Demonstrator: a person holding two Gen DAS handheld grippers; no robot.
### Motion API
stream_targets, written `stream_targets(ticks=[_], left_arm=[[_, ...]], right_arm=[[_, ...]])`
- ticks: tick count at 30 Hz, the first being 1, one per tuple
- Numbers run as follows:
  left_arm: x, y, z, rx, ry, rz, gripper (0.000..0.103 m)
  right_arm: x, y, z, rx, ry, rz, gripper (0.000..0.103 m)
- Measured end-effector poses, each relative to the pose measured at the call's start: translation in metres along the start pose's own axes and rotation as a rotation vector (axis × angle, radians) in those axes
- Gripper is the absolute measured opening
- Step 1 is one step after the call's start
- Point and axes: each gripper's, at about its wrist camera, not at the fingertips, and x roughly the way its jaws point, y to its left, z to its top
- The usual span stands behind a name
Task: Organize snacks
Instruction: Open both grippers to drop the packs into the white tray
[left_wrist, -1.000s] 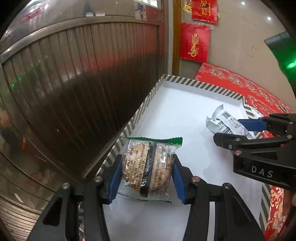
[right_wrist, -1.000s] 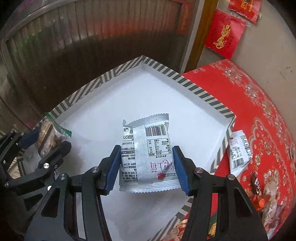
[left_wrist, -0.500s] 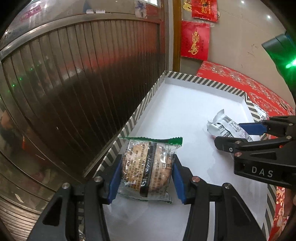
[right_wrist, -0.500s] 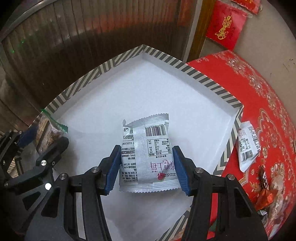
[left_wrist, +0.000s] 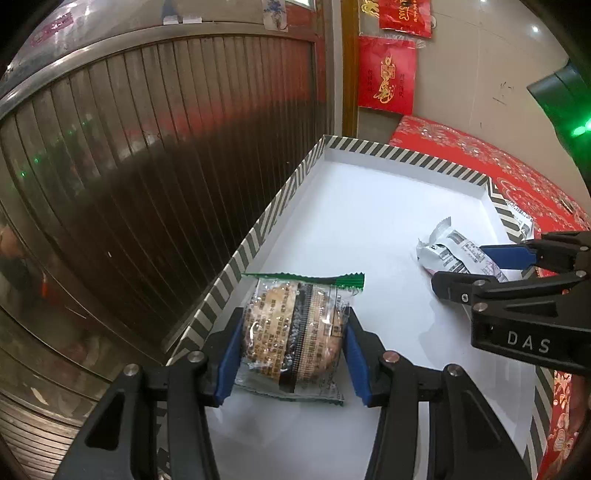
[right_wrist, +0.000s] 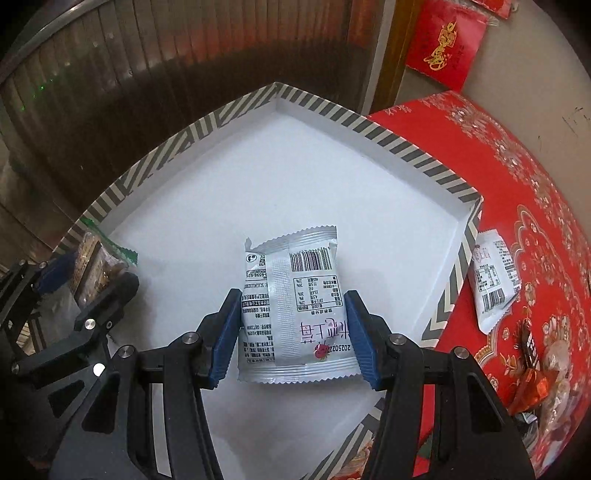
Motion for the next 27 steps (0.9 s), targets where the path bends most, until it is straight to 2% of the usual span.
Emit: stream_targets(ticks=[7,11,15,27], left_arm=[[0.0,-0.005,0.001,0.017,0.013,0.022,0.056],[-0.004,-0.007,0.001,0.014,0.002,0.022,0.079],[-0.012,-0.01,0.002,0.014,-0.03,0.035,0.09],[-0.04,-0.031,0.009,0.042,-0.096,0.035,0.093]], right_arm=[[0.004,-0.007,0.001,0.051,0.024,0.036,0.055],[-0.002,-0.015,0.0,0.098,0.013,0.07,0.056],[-0.011,-0.022,-0.001,0.121,-0.02,0.092,0.056],[-0.05,-0.039,-0.02,0.162,-0.119,0.055,0.056]])
